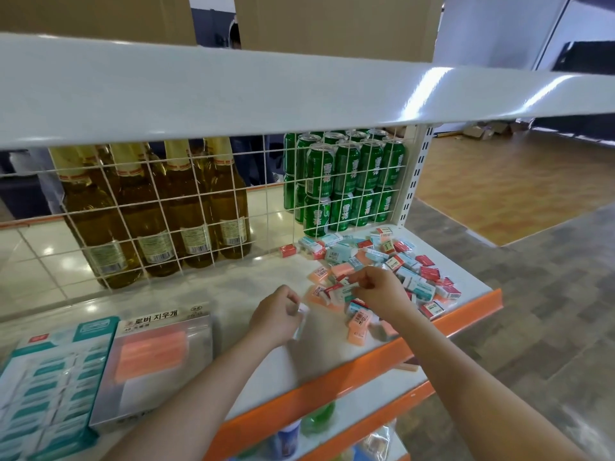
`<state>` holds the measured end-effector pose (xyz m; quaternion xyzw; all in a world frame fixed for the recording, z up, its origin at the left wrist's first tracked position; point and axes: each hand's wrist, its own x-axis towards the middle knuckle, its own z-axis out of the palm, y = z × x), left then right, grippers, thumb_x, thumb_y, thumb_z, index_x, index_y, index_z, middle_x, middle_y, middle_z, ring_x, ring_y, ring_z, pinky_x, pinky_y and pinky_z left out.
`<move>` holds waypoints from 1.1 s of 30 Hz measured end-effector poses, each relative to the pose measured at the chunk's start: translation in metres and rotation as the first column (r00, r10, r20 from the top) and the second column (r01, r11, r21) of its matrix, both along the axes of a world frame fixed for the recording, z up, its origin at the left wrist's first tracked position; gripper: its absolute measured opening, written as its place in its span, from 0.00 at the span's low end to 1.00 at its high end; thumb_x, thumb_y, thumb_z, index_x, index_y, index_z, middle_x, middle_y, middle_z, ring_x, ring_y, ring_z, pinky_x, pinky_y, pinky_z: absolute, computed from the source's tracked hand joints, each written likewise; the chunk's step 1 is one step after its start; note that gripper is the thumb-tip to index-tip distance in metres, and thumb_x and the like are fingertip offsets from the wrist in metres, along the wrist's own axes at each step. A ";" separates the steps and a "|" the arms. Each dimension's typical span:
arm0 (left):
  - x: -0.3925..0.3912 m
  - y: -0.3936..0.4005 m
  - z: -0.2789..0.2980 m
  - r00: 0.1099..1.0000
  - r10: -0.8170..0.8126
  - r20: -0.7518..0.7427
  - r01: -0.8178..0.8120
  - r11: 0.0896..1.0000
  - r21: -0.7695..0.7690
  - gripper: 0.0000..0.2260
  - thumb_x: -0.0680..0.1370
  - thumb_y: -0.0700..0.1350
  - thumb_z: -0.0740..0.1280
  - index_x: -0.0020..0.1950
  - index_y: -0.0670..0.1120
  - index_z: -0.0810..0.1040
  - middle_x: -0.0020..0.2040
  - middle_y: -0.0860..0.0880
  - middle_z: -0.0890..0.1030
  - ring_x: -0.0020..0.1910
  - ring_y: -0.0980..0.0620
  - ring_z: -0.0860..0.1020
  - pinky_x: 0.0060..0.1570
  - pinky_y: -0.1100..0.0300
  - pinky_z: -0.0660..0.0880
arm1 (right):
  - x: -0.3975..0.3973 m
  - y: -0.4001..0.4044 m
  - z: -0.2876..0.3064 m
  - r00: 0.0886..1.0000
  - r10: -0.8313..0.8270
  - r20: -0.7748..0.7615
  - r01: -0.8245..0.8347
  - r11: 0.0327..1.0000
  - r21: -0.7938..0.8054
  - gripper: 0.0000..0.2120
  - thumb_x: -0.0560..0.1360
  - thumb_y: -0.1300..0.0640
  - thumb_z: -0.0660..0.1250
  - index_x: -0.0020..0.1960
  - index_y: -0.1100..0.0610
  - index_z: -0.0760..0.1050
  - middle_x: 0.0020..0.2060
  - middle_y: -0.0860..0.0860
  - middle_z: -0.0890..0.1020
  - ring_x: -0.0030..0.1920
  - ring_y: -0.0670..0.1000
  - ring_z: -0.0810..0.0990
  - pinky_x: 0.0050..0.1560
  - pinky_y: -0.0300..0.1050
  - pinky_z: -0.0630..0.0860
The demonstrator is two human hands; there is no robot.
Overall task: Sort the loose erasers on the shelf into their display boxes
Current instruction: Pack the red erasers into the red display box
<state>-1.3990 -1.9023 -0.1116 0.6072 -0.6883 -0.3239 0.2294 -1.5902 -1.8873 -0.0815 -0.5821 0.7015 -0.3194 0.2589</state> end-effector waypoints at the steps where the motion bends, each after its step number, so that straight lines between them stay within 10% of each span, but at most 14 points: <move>1: 0.001 0.000 0.002 0.999 0.037 -0.027 -0.037 0.999 -0.010 0.07 0.75 0.43 0.67 0.43 0.50 0.70 0.33 0.54 0.73 0.40 0.49 0.75 0.35 0.60 0.68 | 0.001 0.001 0.000 1.000 0.000 0.000 0.000 1.000 0.001 0.08 0.72 0.67 0.65 0.47 0.57 0.78 0.37 0.55 0.77 0.32 0.48 0.72 0.33 0.38 0.72; 8: 0.009 0.002 0.009 0.936 0.206 -0.286 -0.208 0.978 0.024 0.07 0.75 0.39 0.67 0.46 0.47 0.71 0.44 0.47 0.78 0.44 0.48 0.80 0.32 0.63 0.72 | 0.009 0.004 -0.001 1.000 0.019 0.003 -0.019 1.000 0.016 0.09 0.72 0.68 0.66 0.50 0.59 0.79 0.42 0.47 0.79 0.39 0.44 0.76 0.34 0.30 0.71; 13: 0.013 0.009 0.007 0.747 0.316 -0.585 -0.235 0.948 0.213 0.07 0.78 0.36 0.63 0.53 0.47 0.74 0.45 0.44 0.80 0.36 0.54 0.79 0.31 0.69 0.74 | 0.018 0.007 -0.003 0.997 0.026 0.067 -0.028 0.999 0.041 0.16 0.71 0.73 0.62 0.54 0.61 0.78 0.47 0.52 0.80 0.42 0.50 0.79 0.45 0.43 0.80; 22: 0.028 0.016 0.001 0.740 0.340 -0.580 -0.264 0.940 0.215 0.03 0.78 0.37 0.64 0.50 0.44 0.74 0.43 0.46 0.81 0.36 0.56 0.77 0.32 0.70 0.72 | 0.031 0.010 -0.009 0.998 0.035 0.055 -0.035 0.999 0.002 0.13 0.75 0.69 0.63 0.56 0.60 0.80 0.48 0.54 0.81 0.41 0.51 0.77 0.46 0.49 0.79; 27: 0.034 0.018 0.000 0.765 0.344 -0.545 -0.274 0.939 0.207 0.03 0.78 0.38 0.64 0.51 0.43 0.75 0.46 0.44 0.81 0.35 0.56 0.77 0.33 0.67 0.71 | 0.034 0.009 -0.011 0.991 -0.006 0.133 0.009 1.000 -0.021 0.13 0.74 0.70 0.63 0.56 0.63 0.80 0.44 0.56 0.82 0.31 0.44 0.74 0.28 0.27 0.70; 33: 0.040 0.024 0.004 0.795 0.327 -0.511 -0.271 0.945 0.183 0.04 0.78 0.35 0.62 0.50 0.42 0.74 0.45 0.44 0.80 0.34 0.56 0.75 0.26 0.74 0.70 | 0.041 0.009 -0.013 0.989 0.007 0.150 -0.005 1.000 -0.016 0.13 0.75 0.69 0.63 0.55 0.61 0.80 0.44 0.54 0.81 0.32 0.43 0.73 0.26 0.26 0.69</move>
